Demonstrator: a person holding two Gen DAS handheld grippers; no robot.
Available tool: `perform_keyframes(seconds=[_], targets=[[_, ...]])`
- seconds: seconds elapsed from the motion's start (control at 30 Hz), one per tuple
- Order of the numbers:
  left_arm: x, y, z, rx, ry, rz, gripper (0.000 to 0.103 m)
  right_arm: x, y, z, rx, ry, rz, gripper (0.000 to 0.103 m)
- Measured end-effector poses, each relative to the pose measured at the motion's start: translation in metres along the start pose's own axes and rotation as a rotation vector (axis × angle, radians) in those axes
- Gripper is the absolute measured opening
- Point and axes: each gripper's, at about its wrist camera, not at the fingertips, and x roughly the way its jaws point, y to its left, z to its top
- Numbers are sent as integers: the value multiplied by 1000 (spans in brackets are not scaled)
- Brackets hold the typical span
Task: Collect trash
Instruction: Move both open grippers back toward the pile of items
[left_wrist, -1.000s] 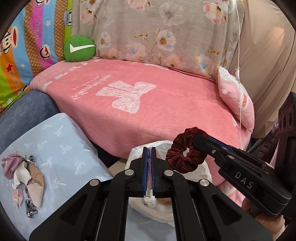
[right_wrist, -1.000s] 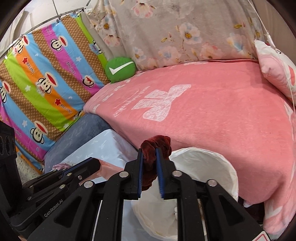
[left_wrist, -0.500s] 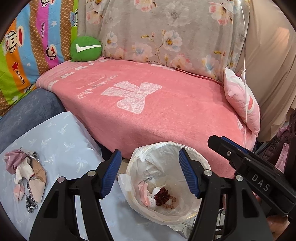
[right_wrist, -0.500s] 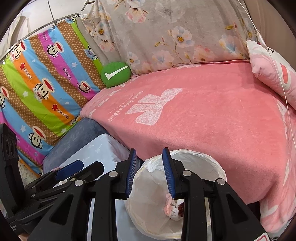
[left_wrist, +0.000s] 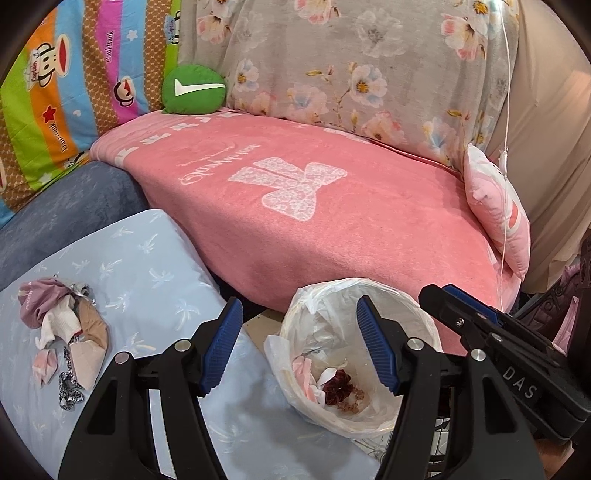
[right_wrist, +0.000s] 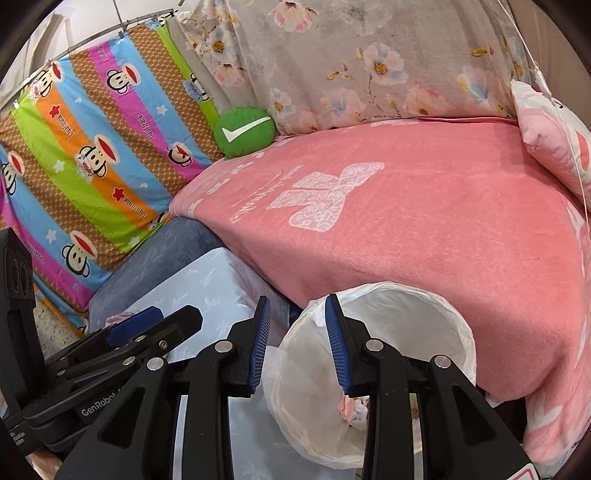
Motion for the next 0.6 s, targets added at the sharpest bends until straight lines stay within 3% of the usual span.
perform_keyframes(seconds=[0.33, 0.6], targets=[[-8, 49, -10, -89, 4, 56, 61, 20, 48, -16, -77, 55, 46, 32], [-16, 106, -25, -197, 22, 119, 64, 40, 93, -28, -134, 93, 80, 40]])
